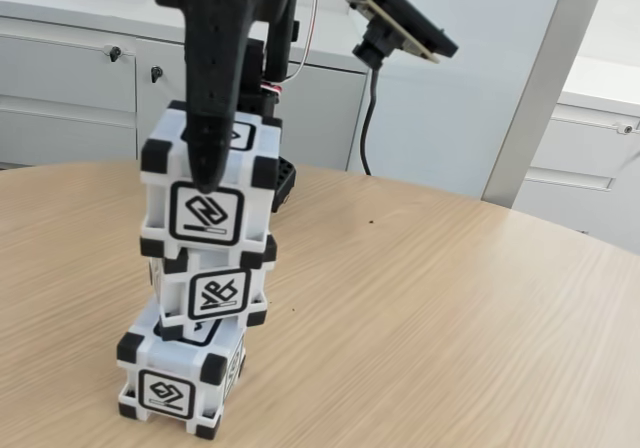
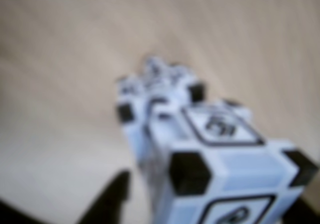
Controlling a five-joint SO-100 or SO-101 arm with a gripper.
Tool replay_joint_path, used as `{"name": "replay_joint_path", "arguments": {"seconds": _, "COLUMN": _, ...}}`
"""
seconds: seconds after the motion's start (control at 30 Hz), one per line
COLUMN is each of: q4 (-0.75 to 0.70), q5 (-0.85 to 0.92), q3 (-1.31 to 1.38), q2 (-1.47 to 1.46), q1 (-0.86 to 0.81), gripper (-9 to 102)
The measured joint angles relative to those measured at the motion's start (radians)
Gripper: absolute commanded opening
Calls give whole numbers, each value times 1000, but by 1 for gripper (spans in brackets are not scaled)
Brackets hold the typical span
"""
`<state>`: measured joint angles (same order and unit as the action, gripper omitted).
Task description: Stack cubes from left to right.
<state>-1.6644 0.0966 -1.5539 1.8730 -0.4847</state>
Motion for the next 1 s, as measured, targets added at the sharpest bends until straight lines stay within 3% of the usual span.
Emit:
{"name": "replay_joint_path", "arguments": {"seconds": 0.67, "q4": -51, "q5": 3, "q3": 0, "q2": 222, "q1": 29, "gripper": 37}}
{"name": "replay_joint_path", "arguments": {"seconds": 0.93, "q4": -51, "q5": 15, "q3": 0, "q2": 262, "q1": 29, "gripper": 14}}
{"name": "replay_joint_path", "arguments": {"seconds": 1.0, "q4": -51, "q5": -3, "q3": 0, "q2": 330, "q1": 29, "gripper": 13}}
